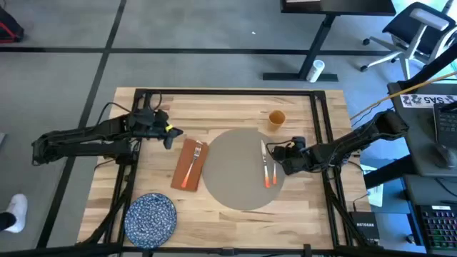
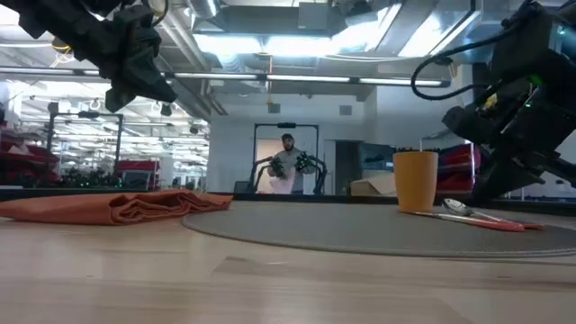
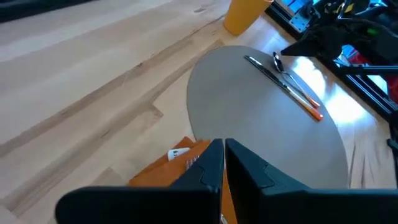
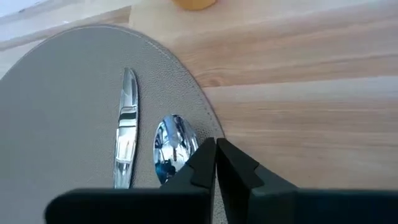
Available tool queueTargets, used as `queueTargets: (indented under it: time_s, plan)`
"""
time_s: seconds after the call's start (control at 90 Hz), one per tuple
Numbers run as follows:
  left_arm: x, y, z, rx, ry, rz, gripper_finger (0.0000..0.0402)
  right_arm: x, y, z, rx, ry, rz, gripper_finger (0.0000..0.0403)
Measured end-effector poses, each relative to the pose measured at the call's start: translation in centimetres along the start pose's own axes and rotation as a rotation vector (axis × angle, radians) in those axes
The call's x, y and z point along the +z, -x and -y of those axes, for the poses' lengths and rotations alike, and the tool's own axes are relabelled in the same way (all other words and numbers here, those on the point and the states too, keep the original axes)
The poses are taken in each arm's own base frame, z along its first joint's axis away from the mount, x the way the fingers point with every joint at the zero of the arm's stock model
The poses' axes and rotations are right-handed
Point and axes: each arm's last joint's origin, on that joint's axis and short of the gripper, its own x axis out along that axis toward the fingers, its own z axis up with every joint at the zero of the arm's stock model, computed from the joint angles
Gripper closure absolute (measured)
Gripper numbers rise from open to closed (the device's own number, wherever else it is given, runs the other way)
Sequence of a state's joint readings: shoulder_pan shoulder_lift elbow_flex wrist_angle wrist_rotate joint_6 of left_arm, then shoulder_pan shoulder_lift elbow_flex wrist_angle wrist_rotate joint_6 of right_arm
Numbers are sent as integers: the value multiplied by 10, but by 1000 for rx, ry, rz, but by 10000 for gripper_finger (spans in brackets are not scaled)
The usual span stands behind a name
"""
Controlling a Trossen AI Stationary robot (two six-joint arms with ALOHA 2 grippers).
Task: Set table place
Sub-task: Put the orange spoon on the gray mat
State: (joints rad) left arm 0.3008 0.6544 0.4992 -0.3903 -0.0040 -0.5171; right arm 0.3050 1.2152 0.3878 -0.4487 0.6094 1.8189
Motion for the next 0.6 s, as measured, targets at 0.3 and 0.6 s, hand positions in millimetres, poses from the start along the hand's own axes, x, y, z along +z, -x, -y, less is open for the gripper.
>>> queueTargets:
  time_s: [0.3, 0.6]
  plan:
    - [0, 0, 0, 0, 0, 0, 402, 0, 0, -1, 12, 38, -2, 403]
    - [0, 0, 0, 0, 0, 0, 402, -1, 0, -3, 26, 56, -2, 403]
